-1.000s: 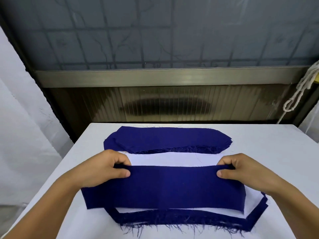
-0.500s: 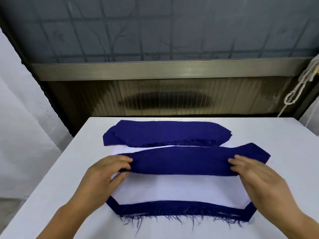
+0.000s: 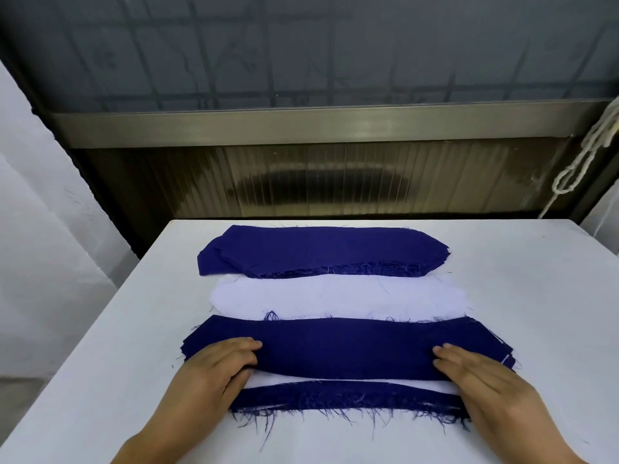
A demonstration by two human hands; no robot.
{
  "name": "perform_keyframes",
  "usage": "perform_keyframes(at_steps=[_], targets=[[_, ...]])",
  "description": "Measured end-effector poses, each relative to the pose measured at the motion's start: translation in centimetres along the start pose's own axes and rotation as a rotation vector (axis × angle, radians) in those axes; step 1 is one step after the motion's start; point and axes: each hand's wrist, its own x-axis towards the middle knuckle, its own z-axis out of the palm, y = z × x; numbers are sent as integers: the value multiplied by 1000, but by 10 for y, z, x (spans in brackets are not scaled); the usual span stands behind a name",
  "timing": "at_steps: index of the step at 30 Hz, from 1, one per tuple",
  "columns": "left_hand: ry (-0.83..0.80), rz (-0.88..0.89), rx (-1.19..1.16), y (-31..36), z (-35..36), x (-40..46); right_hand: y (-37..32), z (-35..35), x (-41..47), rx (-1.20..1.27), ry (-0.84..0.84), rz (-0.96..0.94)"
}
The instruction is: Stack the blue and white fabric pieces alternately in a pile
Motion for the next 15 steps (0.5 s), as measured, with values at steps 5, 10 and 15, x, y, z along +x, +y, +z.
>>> perform_keyframes(at_steps=[5, 10, 15], targets=[[3, -3, -8, -3, 4, -6, 2, 0, -6, 4, -18, -8], [24, 51, -4, -7, 6, -8, 1, 1, -7, 14, -21, -2], [30, 95, -4, -9, 7, -10, 0, 0, -6, 17, -30, 5]])
